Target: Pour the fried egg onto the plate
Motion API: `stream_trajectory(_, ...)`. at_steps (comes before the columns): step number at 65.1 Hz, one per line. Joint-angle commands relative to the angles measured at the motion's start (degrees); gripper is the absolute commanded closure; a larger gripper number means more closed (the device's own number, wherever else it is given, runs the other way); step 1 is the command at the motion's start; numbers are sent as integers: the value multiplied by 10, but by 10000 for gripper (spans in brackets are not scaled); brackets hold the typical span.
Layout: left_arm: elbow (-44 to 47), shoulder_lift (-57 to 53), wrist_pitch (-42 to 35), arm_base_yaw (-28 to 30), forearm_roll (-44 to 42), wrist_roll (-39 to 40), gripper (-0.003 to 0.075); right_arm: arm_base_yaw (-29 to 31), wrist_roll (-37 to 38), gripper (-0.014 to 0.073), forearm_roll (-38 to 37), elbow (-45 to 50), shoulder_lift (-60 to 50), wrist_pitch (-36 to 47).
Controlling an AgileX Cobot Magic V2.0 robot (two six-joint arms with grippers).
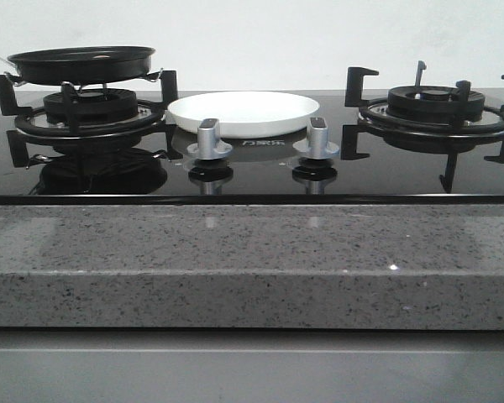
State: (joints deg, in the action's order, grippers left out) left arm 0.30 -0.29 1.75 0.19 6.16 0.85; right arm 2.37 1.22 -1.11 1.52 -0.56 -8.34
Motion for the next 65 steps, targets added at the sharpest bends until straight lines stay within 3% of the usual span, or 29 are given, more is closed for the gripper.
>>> stream_trajectory(1,3,-10,-47,0,4,2,739,3,-4,661,1,-3,-11,47)
stream_trajectory(65,3,-10,-51,0,4,2,739,3,-4,661,1,-3,-11,48)
